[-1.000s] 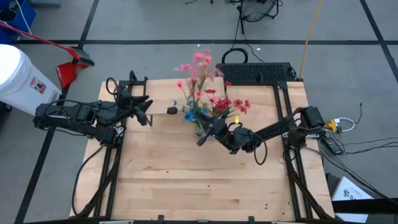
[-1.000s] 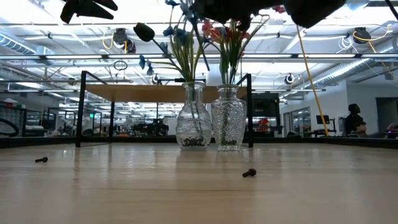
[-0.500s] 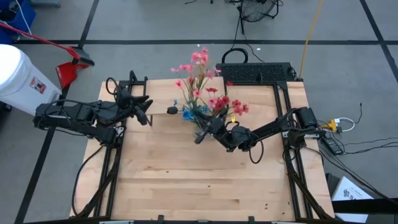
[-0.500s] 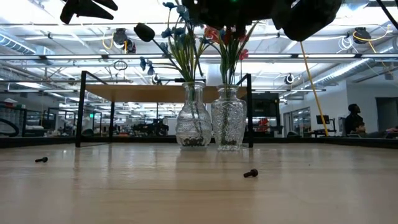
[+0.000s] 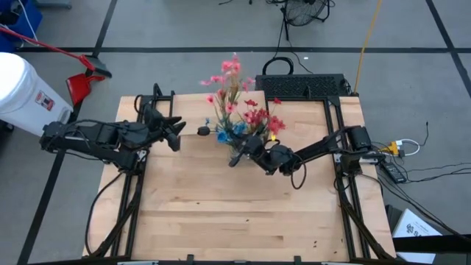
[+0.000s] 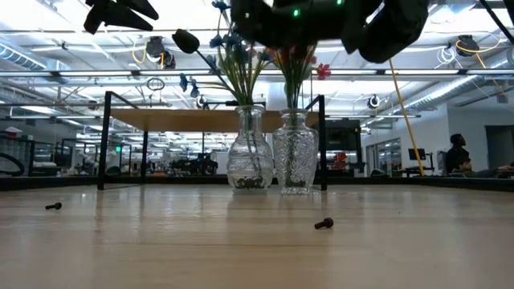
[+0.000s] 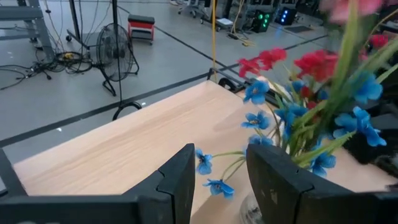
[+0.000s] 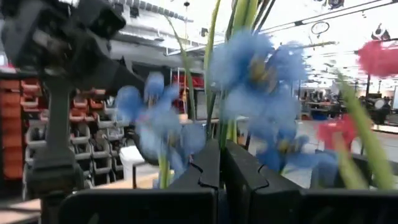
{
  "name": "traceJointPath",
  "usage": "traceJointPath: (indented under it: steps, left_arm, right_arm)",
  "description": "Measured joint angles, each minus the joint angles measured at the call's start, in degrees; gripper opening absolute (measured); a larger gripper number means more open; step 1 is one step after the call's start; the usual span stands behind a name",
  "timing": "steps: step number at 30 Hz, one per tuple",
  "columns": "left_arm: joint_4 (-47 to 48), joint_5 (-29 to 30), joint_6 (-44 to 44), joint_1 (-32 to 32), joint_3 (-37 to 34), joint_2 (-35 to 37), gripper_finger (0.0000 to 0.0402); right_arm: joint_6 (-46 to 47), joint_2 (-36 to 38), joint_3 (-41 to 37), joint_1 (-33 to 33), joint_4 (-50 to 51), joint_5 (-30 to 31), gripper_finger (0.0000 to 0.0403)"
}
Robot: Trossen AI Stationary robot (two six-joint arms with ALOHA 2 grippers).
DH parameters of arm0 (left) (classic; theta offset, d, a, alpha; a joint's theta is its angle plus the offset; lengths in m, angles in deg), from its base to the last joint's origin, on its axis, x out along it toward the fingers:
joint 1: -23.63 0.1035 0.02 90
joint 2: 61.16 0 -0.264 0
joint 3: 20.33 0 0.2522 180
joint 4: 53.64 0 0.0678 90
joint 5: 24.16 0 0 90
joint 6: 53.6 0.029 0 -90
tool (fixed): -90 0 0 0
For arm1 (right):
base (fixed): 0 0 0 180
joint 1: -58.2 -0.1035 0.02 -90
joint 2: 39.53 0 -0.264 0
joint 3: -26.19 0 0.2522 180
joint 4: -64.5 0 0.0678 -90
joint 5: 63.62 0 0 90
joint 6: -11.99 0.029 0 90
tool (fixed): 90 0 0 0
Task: Pick and place flowers into a vace then onto a shelf
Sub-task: Put the pink flowers into the left transparent vase
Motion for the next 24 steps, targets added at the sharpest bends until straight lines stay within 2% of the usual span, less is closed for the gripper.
traceJointPath:
  steps: [5, 13, 24]
  left_arm:
    - [-0.1, -0.2, -1.6, 0.0, 0.0, -0.4, 0.0147]
    - [-0.1, -0.2, -1.5, 0.0, 0.0, -0.3, 0.0147]
    - [0.0, -0.1, -0.4, 0.0, 0.0, -0.5, 0.0147]
  right_arm:
    - [0.0, -2.7, 0.0, -0.1, -1.4, 0.3, 0.0]
    - [-2.0, -3.0, 0.0, -0.2, -1.5, 1.5, 0.0001]
    - [-0.7, -3.0, 0.0, -0.5, 3.1, 1.3, 0.0065]
